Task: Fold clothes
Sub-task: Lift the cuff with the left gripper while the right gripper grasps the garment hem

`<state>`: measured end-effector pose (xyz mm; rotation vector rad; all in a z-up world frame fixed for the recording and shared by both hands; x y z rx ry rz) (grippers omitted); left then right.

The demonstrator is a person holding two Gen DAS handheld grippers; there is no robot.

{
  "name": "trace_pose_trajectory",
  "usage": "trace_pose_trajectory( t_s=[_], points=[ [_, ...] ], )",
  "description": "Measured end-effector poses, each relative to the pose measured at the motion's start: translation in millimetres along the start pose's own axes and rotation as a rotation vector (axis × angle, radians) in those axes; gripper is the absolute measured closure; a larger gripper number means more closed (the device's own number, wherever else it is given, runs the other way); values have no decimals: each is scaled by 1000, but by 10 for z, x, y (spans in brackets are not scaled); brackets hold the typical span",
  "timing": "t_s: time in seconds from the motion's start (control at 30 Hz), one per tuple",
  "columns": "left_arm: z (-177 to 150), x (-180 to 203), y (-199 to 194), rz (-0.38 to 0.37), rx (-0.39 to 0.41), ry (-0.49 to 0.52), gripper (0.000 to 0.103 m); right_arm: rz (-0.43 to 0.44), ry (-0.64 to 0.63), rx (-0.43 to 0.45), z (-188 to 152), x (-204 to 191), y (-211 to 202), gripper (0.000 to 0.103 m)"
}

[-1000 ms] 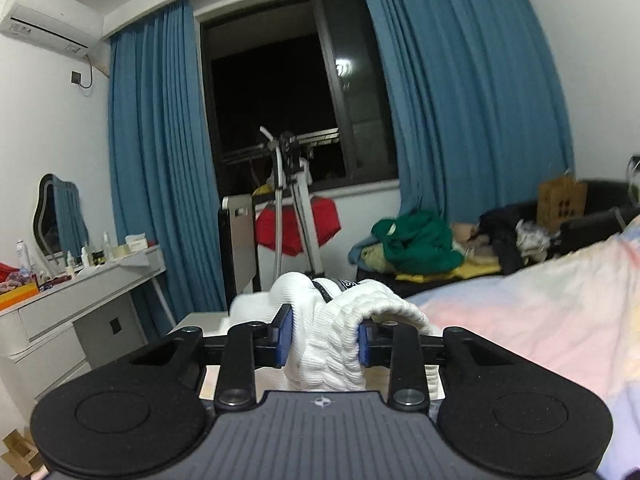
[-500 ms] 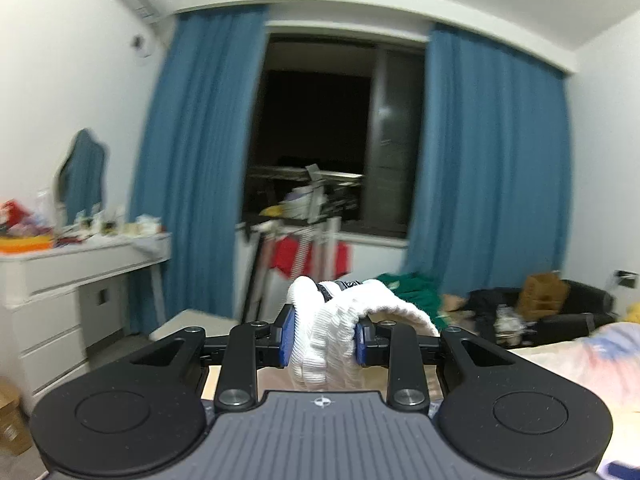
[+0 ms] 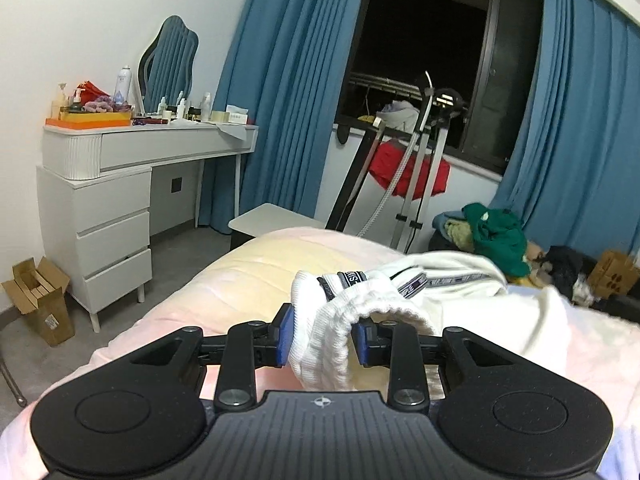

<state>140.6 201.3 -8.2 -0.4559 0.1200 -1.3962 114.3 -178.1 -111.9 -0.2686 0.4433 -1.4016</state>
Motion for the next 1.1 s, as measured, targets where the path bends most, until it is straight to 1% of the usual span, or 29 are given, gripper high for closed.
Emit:
trace_pose_trajectory(
  t_s=[0.13, 0.23, 0.3, 0.5, 0.6, 0.67, 0.7, 0.73, 0.87, 0.9, 0.93, 1.0, 1.1],
  points=[
    [-111, 108, 80, 45, -11, 87, 71, 57, -51, -59, -126, -200, 93, 16],
    [-157, 162, 161, 50, -15, 120, 71, 86, -77, -86, -202, -297, 83, 17],
    [-181, 215, 208, 55, -25, 140, 71, 103, -83, -98, -228, -332, 57, 22],
    [-291, 274, 253, 68, -49, 228, 71, 130, -101, -152, -314, -428, 86, 23],
    [-317, 261, 261, 71, -55, 230, 71, 136, -111, -169, -350, -480, 139, 23],
    [-317, 234, 277, 82, -57, 228, 71, 126, -124, -165, -360, -541, 214, 24],
    [-313, 218, 289, 89, -59, 227, 71, 122, -130, -163, -365, -571, 252, 29],
    [-309, 202, 301, 96, -60, 226, 71, 117, -137, -161, -370, -602, 290, 31],
    [-317, 104, 344, 133, -77, 198, 69, 98, -162, -152, -390, -724, 440, 32],
    [-324, 80, 353, 142, -81, 193, 69, 94, -168, -150, -395, -754, 478, 35],
    [-331, 61, 362, 149, -84, 192, 69, 87, -170, -143, -390, -774, 504, 48],
    [-340, 30, 382, 161, -91, 190, 69, 49, -132, -77, -281, -704, 446, 66],
    [-369, 63, 419, 149, -101, 211, 69, -8, -74, 21, -117, -595, 352, 65]
  ],
)
Point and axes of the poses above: each gripper's, at about its wrist camera, not at the fingertips, and y roughly the way its jaws point, x to its right, z to its top, the point moved 6 cm from there along y, roughly the way its jaws point, and after that the axes turned 5 degrees about -z, right-handed, at the moved point
